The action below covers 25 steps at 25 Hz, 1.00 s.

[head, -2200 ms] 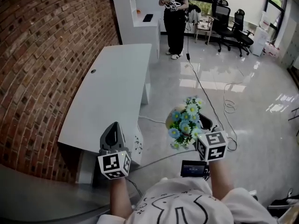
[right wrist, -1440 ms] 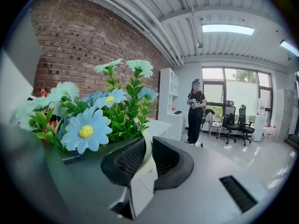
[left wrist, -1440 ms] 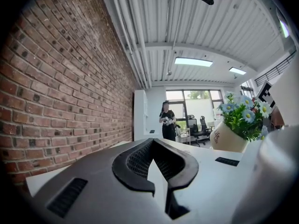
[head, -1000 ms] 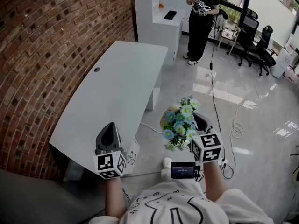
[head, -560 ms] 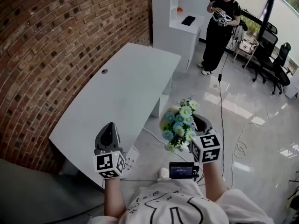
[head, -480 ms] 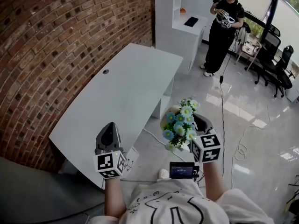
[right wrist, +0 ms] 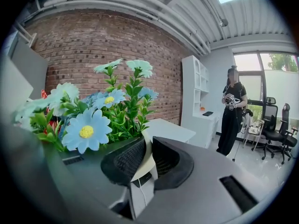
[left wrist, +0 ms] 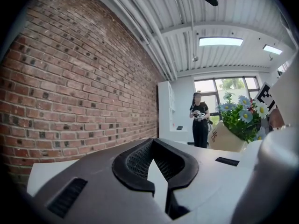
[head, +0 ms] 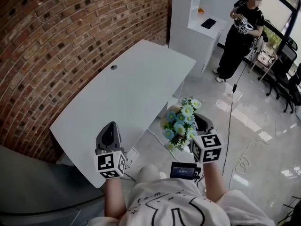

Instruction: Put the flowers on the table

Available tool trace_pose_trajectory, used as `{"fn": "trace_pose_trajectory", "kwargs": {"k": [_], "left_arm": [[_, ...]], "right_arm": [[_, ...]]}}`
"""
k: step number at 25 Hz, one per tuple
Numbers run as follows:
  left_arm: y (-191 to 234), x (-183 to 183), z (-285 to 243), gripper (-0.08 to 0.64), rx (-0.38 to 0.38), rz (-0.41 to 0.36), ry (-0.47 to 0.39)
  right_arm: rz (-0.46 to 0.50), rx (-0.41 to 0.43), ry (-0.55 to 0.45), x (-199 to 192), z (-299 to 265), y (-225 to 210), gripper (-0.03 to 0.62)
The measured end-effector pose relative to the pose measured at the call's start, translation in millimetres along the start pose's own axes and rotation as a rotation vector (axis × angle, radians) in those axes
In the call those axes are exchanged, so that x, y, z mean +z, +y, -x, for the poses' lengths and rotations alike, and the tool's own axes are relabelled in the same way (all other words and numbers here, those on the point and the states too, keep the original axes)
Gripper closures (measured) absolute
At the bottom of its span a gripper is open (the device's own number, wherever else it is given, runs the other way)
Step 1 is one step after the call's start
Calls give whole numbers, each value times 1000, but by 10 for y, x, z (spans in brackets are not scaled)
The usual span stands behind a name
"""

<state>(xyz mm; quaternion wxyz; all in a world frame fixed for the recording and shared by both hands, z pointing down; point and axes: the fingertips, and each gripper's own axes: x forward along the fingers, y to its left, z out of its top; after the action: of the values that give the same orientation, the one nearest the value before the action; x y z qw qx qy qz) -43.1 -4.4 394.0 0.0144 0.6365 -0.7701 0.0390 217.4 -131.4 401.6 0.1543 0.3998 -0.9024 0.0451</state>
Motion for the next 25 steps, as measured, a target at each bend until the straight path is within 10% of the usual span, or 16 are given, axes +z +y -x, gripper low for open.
{"fn": "trace_pose_trajectory", "kwargs": {"k": [25], "left_arm": [[906, -124, -895, 551, 222, 84, -6]], "right_arm": [[99, 190, 15, 533, -1758, 130, 543]]}}
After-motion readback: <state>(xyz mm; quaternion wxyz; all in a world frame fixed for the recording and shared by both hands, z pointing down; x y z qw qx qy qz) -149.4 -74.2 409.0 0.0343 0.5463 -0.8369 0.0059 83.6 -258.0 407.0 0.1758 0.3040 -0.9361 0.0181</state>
